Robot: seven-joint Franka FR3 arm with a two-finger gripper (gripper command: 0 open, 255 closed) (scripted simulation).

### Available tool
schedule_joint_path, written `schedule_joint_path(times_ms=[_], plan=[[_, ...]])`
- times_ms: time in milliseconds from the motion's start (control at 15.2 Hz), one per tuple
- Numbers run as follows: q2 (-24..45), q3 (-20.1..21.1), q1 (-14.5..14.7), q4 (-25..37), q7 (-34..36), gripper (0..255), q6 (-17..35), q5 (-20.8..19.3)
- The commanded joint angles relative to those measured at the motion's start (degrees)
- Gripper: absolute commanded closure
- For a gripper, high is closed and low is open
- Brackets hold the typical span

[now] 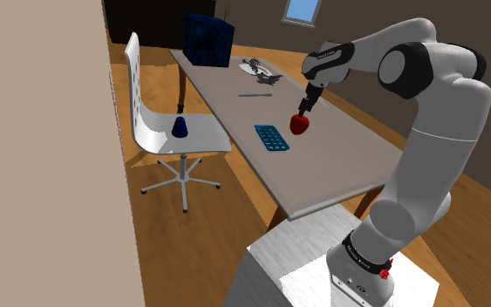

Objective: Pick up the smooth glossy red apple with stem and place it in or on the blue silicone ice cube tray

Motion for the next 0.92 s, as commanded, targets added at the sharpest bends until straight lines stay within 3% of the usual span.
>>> schedule_joint_path(times_ms=[0, 264, 330, 858], plan=[[0.0, 0.0, 0.0, -0.1, 0.0, 0, 0.1, 0.0], [0.0, 0.0, 0.0, -0.1, 0.0, 0, 0.1, 0.0], [0.0, 0.0, 0.0, -0.1, 0.0, 255, 0.1, 0.0], [0.0, 0.0, 0.0, -0.1, 0.0, 255, 0.1, 0.0]])
